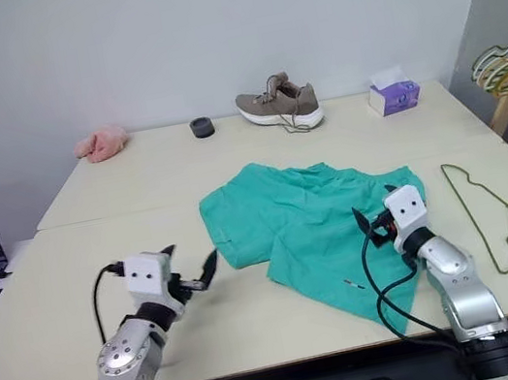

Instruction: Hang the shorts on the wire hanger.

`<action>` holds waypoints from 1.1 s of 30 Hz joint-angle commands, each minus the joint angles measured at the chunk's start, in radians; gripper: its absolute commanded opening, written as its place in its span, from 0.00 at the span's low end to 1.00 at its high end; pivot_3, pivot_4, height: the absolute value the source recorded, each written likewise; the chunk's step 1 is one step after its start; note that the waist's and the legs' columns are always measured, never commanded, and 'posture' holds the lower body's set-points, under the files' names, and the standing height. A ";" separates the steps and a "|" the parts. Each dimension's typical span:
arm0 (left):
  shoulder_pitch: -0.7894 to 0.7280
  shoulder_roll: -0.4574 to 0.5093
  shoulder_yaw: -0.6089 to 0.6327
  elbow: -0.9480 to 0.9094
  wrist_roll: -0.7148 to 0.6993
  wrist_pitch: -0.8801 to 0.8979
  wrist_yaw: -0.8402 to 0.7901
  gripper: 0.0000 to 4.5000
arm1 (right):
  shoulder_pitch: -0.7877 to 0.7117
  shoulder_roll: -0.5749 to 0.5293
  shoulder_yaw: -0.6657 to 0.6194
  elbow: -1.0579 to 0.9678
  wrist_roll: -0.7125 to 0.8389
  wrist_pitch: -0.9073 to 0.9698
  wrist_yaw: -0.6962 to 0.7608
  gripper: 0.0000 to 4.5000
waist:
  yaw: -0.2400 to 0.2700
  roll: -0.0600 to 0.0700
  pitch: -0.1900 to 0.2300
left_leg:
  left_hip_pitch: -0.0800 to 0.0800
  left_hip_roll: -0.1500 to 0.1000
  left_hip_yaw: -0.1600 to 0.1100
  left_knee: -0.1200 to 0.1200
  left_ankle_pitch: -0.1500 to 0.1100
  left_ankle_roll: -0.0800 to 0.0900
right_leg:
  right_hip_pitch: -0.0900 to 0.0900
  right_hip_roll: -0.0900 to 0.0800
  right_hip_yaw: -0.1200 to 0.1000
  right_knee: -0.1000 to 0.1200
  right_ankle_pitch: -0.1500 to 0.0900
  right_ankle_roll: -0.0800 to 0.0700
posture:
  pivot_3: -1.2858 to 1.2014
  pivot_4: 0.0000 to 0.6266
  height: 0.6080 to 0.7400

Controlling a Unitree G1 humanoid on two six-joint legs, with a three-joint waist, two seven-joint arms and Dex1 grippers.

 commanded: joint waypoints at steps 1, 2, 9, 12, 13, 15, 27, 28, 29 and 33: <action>-0.012 0.063 -0.075 -0.063 -0.049 0.016 -0.146 1.00 | 0.031 -0.064 -0.015 -0.103 0.071 0.030 0.111 0.99 | -0.002 0.001 0.000 | 0.000 0.000 0.000 0.000 0.000 0.000 | 0.000 0.000 0.000 0.000 0.000 0.000 | 0.47 0.00 1.00; -0.021 0.087 -0.100 -0.064 -0.047 0.016 -0.184 1.00 | 0.049 -0.096 -0.011 -0.128 0.088 0.038 0.154 0.99 | -0.005 0.001 0.000 | 0.000 0.000 0.000 0.000 0.000 0.000 | 0.000 0.000 0.000 0.000 0.000 0.000 | 0.46 0.00 1.00; -0.115 0.149 -0.133 -0.048 -0.103 0.049 -0.308 1.00 | 0.167 -0.320 -0.037 -0.226 0.154 0.107 0.362 0.99 | -0.026 0.002 0.000 | 0.002 0.000 0.000 0.002 0.000 0.000 | 0.004 0.002 -0.001 0.000 0.000 0.000 | 0.45 0.00 1.00; -0.124 0.196 -0.125 -0.065 -0.137 0.080 -0.367 1.00 | 0.219 -0.421 -0.045 -0.192 0.078 -0.013 0.414 0.99 | -0.045 0.002 0.000 | 0.003 0.001 0.000 0.001 0.000 0.000 | 0.004 0.002 0.000 -0.001 0.000 0.000 | 0.45 0.00 1.00; -0.126 0.208 -0.120 -0.069 -0.146 0.089 -0.379 1.00 | 0.231 -0.443 -0.052 -0.178 0.068 -0.046 0.427 0.99 | -0.051 0.002 0.000 | 0.002 0.001 0.000 0.001 0.000 0.000 | 0.004 0.002 -0.001 -0.001 0.000 0.000 | 0.45 0.00 1.00; -0.123 0.249 -0.112 -0.094 -0.179 0.127 -0.416 1.00 | 0.267 -0.510 -0.058 -0.119 0.023 -0.176 0.473 0.99 | -0.055 0.002 0.000 | 0.002 0.001 0.001 0.001 0.000 0.001 | 0.004 0.002 0.000 -0.001 -0.001 0.000 | 0.45 0.00 1.00; -0.056 0.461 -0.070 -0.173 -0.323 0.262 -0.599 1.00 | 0.159 -0.534 0.124 0.090 -0.283 -0.677 0.439 0.99 | -0.072 0.001 0.001 | 0.008 0.002 0.001 0.001 0.000 0.001 | 0.008 0.001 0.000 0.000 -0.001 -0.002 | 0.45 0.00 1.00; -0.053 0.473 -0.060 -0.169 -0.327 0.264 -0.608 1.00 | 0.148 -0.523 0.140 0.101 -0.305 -0.698 0.426 0.99 | -0.072 0.000 0.001 | 0.008 0.002 0.001 0.001 0.000 0.001 | 0.009 0.001 0.000 0.000 -0.003 -0.004 | 0.45 0.00 1.00; -0.052 0.482 -0.047 -0.161 -0.329 0.264 -0.611 1.00 | 0.136 -0.509 0.157 0.108 -0.322 -0.710 0.414 0.99 | -0.071 0.000 0.000 | 0.009 0.002 0.001 0.001 0.000 0.000 | 0.009 0.001 0.000 0.000 -0.003 -0.004 | 0.45 0.00 1.00; -0.057 0.492 0.003 -0.129 -0.339 0.266 -0.602 1.00 | 0.107 -0.470 0.202 0.117 -0.351 -0.731 0.391 0.99 | -0.070 -0.001 -0.001 | 0.009 0.002 0.000 0.000 0.000 0.000 | 0.009 0.001 -0.001 0.000 -0.003 -0.004 | 0.45 0.00 1.00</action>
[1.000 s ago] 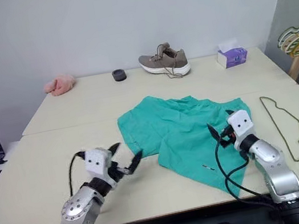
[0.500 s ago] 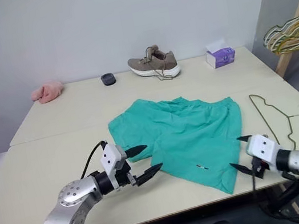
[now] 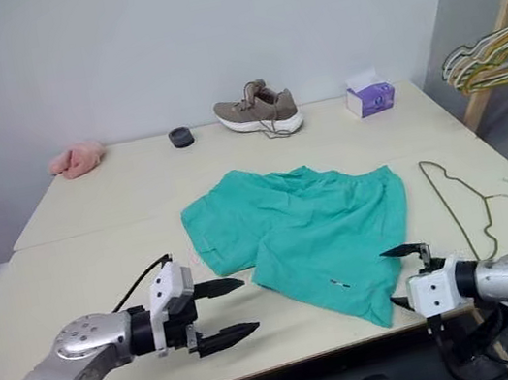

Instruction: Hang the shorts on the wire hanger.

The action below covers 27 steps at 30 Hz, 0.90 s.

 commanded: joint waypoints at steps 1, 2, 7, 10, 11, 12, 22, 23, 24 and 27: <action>-0.014 0.014 0.069 0.013 -0.028 0.002 0.003 1.00 | -0.022 0.030 0.048 -0.003 -0.011 -0.017 -0.004 0.96 | 0.001 0.000 0.000 | 0.000 0.000 0.000 0.000 0.000 0.000 | 0.000 0.000 0.000 0.000 0.000 0.000 | 0.46 0.00 1.00; -0.015 0.014 0.087 0.025 -0.028 0.001 0.009 1.00 | -0.027 0.043 0.054 -0.014 0.016 0.005 0.005 0.91 | 0.000 -0.001 0.000 | 0.000 0.000 0.000 0.000 0.000 0.000 | 0.000 0.000 0.000 0.000 0.000 0.000 | 0.46 0.00 1.00; -0.021 0.021 0.172 0.073 -0.031 0.002 0.033 1.00 | -0.077 0.090 0.092 -0.039 0.100 0.084 0.057 0.55 | 0.001 0.000 0.000 | 0.000 0.000 -0.001 0.000 0.000 0.000 | 0.000 0.000 0.000 0.001 0.000 0.000 | 0.46 0.00 1.00; -0.016 0.037 0.209 0.089 -0.027 0.002 0.030 1.00 | -0.128 0.138 0.128 -0.047 0.141 0.145 0.091 0.31 | 0.002 0.000 0.000 | 0.000 0.000 -0.001 0.000 0.000 0.000 | 0.000 0.000 0.000 0.001 0.001 0.001 | 0.46 0.00 1.00; -0.014 0.045 0.221 0.093 -0.026 0.003 0.028 1.00 | -0.152 0.159 0.144 -0.049 0.152 0.168 0.104 0.23 | 0.003 -0.001 0.000 | 0.000 0.000 -0.001 0.000 0.000 0.000 | 0.000 0.000 0.000 0.001 0.001 0.001 | 0.47 0.00 1.00; -0.010 0.054 0.233 0.096 -0.025 0.003 0.024 1.00 | -0.183 0.187 0.165 -0.048 0.158 0.190 0.119 0.14 | 0.003 -0.001 0.000 | 0.000 0.000 -0.002 0.000 0.000 0.000 | 0.000 0.000 -0.001 0.001 0.001 0.000 | 0.47 0.00 1.00; 0.010 0.130 0.302 0.103 -0.032 0.024 -0.009 1.00 | -0.496 0.558 0.378 0.086 0.076 0.595 0.128 0.00 | 0.017 0.000 0.001 | -0.001 0.001 -0.005 -0.002 0.000 -0.001 | -0.006 0.000 -0.003 0.001 0.000 -0.001 | 0.48 0.00 1.00; 0.014 0.133 0.306 0.100 -0.034 0.027 -0.011 1.00 | -0.527 0.616 0.378 0.109 0.077 0.668 0.102 0.00 | 0.020 0.000 0.001 | -0.002 0.001 -0.005 -0.002 0.000 -0.001 | -0.008 0.000 -0.003 0.001 0.000 -0.001 | 0.49 0.00 1.00; 0.019 0.136 0.310 0.096 -0.036 0.032 -0.011 1.00 | -0.552 0.670 0.376 0.124 0.093 0.750 0.092 0.00 | 0.021 0.000 0.001 | -0.003 0.001 -0.005 -0.002 0.000 -0.001 | -0.010 0.000 -0.003 0.001 0.000 -0.001 | 0.49 0.00 1.00; 0.034 0.136 0.313 0.074 -0.042 0.046 -0.008 1.00 | -0.593 0.733 0.387 0.134 0.125 0.855 0.127 0.00 | 0.023 0.000 0.000 | -0.009 0.000 -0.005 -0.002 0.000 -0.002 | -0.017 0.000 -0.002 0.003 0.004 -0.006 | 0.49 0.00 1.00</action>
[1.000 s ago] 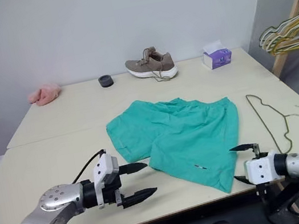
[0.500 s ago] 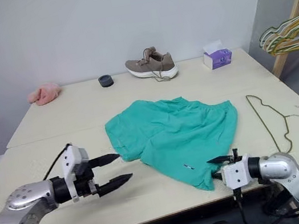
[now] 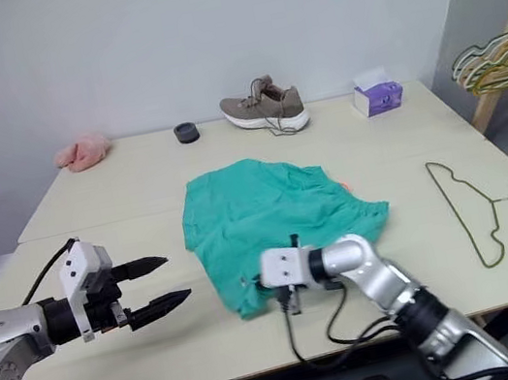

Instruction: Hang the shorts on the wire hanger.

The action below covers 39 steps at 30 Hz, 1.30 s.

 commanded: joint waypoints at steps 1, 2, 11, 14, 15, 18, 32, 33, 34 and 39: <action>0.013 0.012 0.032 -0.048 -0.024 0.011 -0.004 1.00 | -0.042 0.023 0.003 -0.017 0.027 0.088 0.016 0.00 | 0.003 0.000 0.000 | 0.000 0.000 0.000 0.000 0.000 0.000 | 0.000 0.000 0.000 0.000 0.000 0.000 | 0.49 0.00 1.00; 0.016 0.011 0.032 -0.052 -0.025 0.014 -0.004 1.00 | -0.047 0.024 0.004 -0.016 0.021 0.091 0.012 0.04 | 0.005 0.000 0.000 | -0.001 0.000 0.000 0.000 -0.001 -0.001 | 0.000 0.000 0.000 0.000 0.000 0.000 | 0.49 0.00 1.00; 0.032 -0.009 -0.014 -0.086 -0.014 0.024 0.005 1.00 | -0.042 -0.136 0.007 -0.265 0.124 0.227 0.213 0.67 | 0.005 0.000 0.000 | -0.001 -0.001 -0.001 0.000 -0.001 -0.001 | -0.001 -0.001 0.000 -0.001 0.000 0.001 | 0.49 0.00 1.00; 0.036 -0.017 -0.051 -0.100 -0.013 0.029 0.001 1.00 | -0.034 -0.215 -0.023 -0.332 0.160 0.230 0.251 0.90 | 0.002 0.000 0.000 | -0.001 -0.001 -0.001 0.000 -0.001 -0.001 | 0.000 -0.001 0.000 -0.001 -0.002 0.005 | 0.48 0.00 1.00; 0.038 -0.018 -0.072 -0.106 -0.008 0.028 -0.003 1.00 | -0.027 -0.251 -0.039 -0.354 0.178 0.225 0.272 0.90 | 0.000 0.000 0.000 | -0.001 -0.001 -0.001 0.000 -0.001 -0.001 | 0.000 -0.001 0.000 -0.001 -0.003 0.005 | 0.48 0.00 1.00; 0.044 -0.011 -0.144 -0.115 0.028 0.012 -0.015 1.00 | -0.004 -0.347 -0.091 -0.405 0.229 0.215 0.311 0.90 | 0.001 0.000 0.000 | -0.001 -0.001 0.000 0.001 -0.001 -0.001 | 0.000 -0.001 0.000 -0.001 -0.003 0.005 | 0.48 0.00 1.00; 0.019 -0.004 -0.387 0.070 0.331 -0.214 -0.004 1.00 | 0.172 -0.603 -0.266 -0.423 0.120 0.031 0.128 0.90 | -0.004 0.001 0.000 | -0.001 0.000 0.003 0.000 -0.001 -0.001 | 0.001 -0.001 0.001 -0.001 -0.003 0.006 | 0.46 0.00 1.00; 0.009 -0.013 -0.391 0.091 0.345 -0.233 0.004 0.92 | 0.176 -0.616 -0.257 -0.391 0.081 -0.022 0.102 0.91 | -0.004 0.001 0.000 | 0.000 0.000 0.003 0.001 -0.001 -0.001 | 0.000 -0.001 0.001 -0.001 -0.003 0.006 | 0.46 0.00 1.00; 0.000 -0.022 -0.393 0.110 0.358 -0.256 0.012 0.87 | 0.180 -0.625 -0.246 -0.356 0.045 -0.073 0.078 0.91 | -0.004 0.001 0.000 | 0.000 0.000 0.003 0.001 -0.001 -0.001 | 0.001 -0.001 0.001 -0.001 -0.003 0.006 | 0.46 0.00 1.00; -0.044 -0.059 -0.381 0.171 0.397 -0.327 0.050 0.51 | 0.179 -0.659 -0.181 -0.189 -0.103 -0.323 0.012 0.91 | -0.004 0.001 0.000 | 0.000 -0.001 0.005 0.002 -0.001 -0.001 | 0.002 -0.001 0.002 -0.001 -0.002 0.007 | 0.46 0.00 1.00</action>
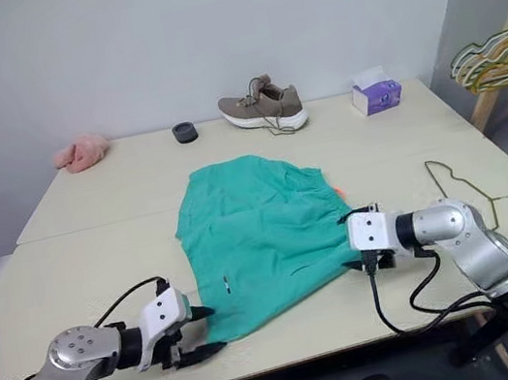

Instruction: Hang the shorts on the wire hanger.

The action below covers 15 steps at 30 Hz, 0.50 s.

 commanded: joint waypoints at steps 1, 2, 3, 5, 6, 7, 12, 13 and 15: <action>-0.036 -0.017 0.017 0.033 0.035 -0.042 0.040 0.45 | -0.014 -0.007 0.025 0.081 -0.080 -0.150 -0.047 0.91 | 0.000 0.000 0.000 | 0.000 0.000 0.000 0.000 0.000 0.000 | 0.001 0.000 0.000 0.000 0.000 0.000 | 0.46 0.00 1.00; -0.041 -0.021 0.019 0.037 0.038 -0.048 0.044 0.39 | -0.023 -0.008 0.035 0.111 -0.101 -0.187 -0.055 0.91 | 0.000 0.000 0.000 | 0.000 0.000 0.000 0.000 0.000 0.000 | 0.002 0.000 0.000 0.001 0.000 0.000 | 0.46 0.00 1.00; -0.045 -0.023 0.020 0.040 0.040 -0.053 0.044 0.30 | -0.029 -0.008 0.041 0.133 -0.115 -0.216 -0.060 0.91 | 0.000 0.000 0.000 | -0.001 0.000 0.000 0.000 0.000 0.000 | 0.003 0.000 0.000 0.001 0.000 0.000 | 0.46 0.00 1.00; -0.055 -0.027 0.031 0.040 0.042 -0.056 0.054 0.18 | -0.063 0.000 0.067 0.213 -0.169 -0.292 -0.096 0.91 | -0.005 0.000 0.000 | 0.000 0.000 0.001 0.000 0.000 0.000 | 0.004 0.000 0.001 0.001 0.000 0.000 | 0.46 0.00 1.00; -0.058 -0.028 0.037 0.040 0.043 -0.058 0.059 0.10 | -0.085 0.009 0.076 0.255 -0.194 -0.316 -0.118 0.91 | -0.007 0.000 0.000 | 0.000 0.001 0.001 0.000 0.000 0.000 | 0.004 0.000 0.001 0.001 0.000 0.000 | 0.47 0.00 1.00; -0.059 -0.028 0.042 0.040 0.043 -0.058 0.061 0.02 | -0.106 0.019 0.084 0.295 -0.216 -0.335 -0.140 0.91 | -0.010 -0.001 0.000 | 0.000 0.001 0.001 0.000 0.000 0.000 | 0.004 0.000 0.001 0.001 0.001 0.000 | 0.47 0.00 1.00; -0.055 -0.015 0.061 0.042 0.037 -0.067 0.053 0.00 | -0.204 0.080 0.111 0.478 -0.275 -0.407 -0.212 0.83 | -0.012 -0.001 -0.001 | 0.002 0.000 0.000 0.001 0.001 0.001 | 0.007 0.000 0.000 0.001 0.002 0.001 | 0.47 0.00 1.00; -0.054 -0.012 0.064 0.043 0.037 -0.070 0.049 0.00 | -0.219 0.086 0.116 0.502 -0.280 -0.424 -0.213 0.78 | -0.012 -0.002 -0.001 | 0.002 0.000 0.000 0.001 0.001 0.001 | 0.007 0.000 0.000 0.001 0.002 0.001 | 0.47 0.00 1.00; -0.046 -0.001 0.074 0.045 0.036 -0.081 0.038 0.00 | -0.245 0.083 0.125 0.541 -0.288 -0.468 -0.201 0.62 | -0.012 -0.001 -0.001 | 0.002 0.000 0.000 0.001 0.001 0.002 | 0.007 0.000 0.000 0.001 0.002 0.001 | 0.47 0.00 1.00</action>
